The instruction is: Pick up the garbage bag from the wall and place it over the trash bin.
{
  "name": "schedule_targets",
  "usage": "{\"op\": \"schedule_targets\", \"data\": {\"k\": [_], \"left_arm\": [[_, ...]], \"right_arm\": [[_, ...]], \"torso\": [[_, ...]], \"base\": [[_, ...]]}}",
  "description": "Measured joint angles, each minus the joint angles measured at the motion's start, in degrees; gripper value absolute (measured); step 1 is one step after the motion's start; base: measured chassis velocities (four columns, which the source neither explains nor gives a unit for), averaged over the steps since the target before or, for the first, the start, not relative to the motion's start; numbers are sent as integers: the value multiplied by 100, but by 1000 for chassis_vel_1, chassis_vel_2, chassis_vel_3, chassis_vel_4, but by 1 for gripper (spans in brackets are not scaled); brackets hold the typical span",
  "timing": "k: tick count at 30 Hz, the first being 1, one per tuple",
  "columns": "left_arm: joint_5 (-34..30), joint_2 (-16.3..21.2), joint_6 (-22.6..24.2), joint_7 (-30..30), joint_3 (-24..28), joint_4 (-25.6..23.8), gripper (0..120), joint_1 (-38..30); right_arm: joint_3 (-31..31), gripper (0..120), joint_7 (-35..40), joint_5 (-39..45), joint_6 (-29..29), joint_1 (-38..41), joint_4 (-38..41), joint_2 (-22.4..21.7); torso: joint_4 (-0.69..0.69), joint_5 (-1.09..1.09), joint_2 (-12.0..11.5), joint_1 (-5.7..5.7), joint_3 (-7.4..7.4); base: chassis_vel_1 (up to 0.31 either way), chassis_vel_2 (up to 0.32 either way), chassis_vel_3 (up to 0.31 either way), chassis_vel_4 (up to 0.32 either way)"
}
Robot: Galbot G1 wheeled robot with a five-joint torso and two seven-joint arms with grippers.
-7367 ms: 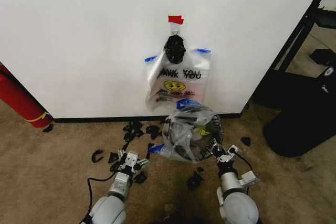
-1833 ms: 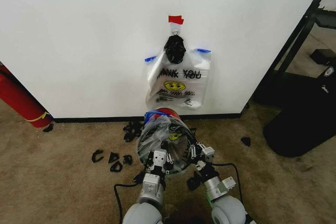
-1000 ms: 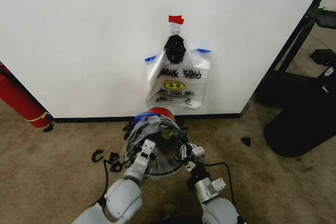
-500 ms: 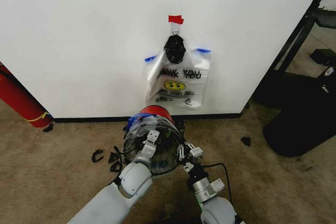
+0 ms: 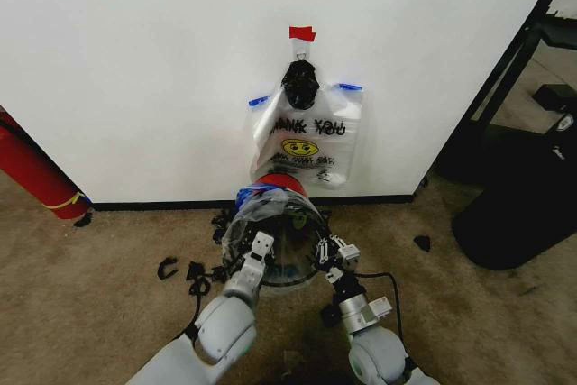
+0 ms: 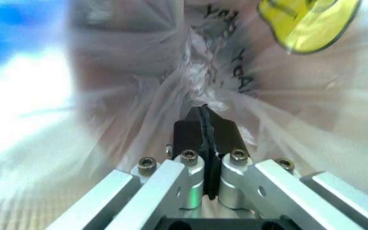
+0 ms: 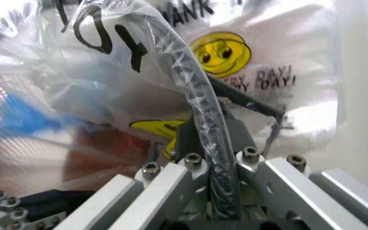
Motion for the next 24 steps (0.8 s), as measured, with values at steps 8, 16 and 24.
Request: {"op": "schedule_targets", "data": {"k": [8, 16, 24], "left_arm": [[40, -338, -243, -4, -36, 237, 0, -123], [64, -650, -225, -247, -32, 596, 0, -410], [154, -735, -74, -464, -162, 1060, 0, -654]], "right_arm": [[-207, 0, -18, 244, -108, 27, -19, 86], [-401, 0, 9, 23, -84, -2, -57, 152], [-487, 0, 3, -255, 53, -159, 87, 147]], "torso": [[-1, -1, 0, 0, 0], [-1, -1, 0, 0, 0], [0, -1, 0, 0, 0]], "base": [[0, 0, 0, 0], [0, 0, 0, 0], [0, 0, 0, 0]]}}
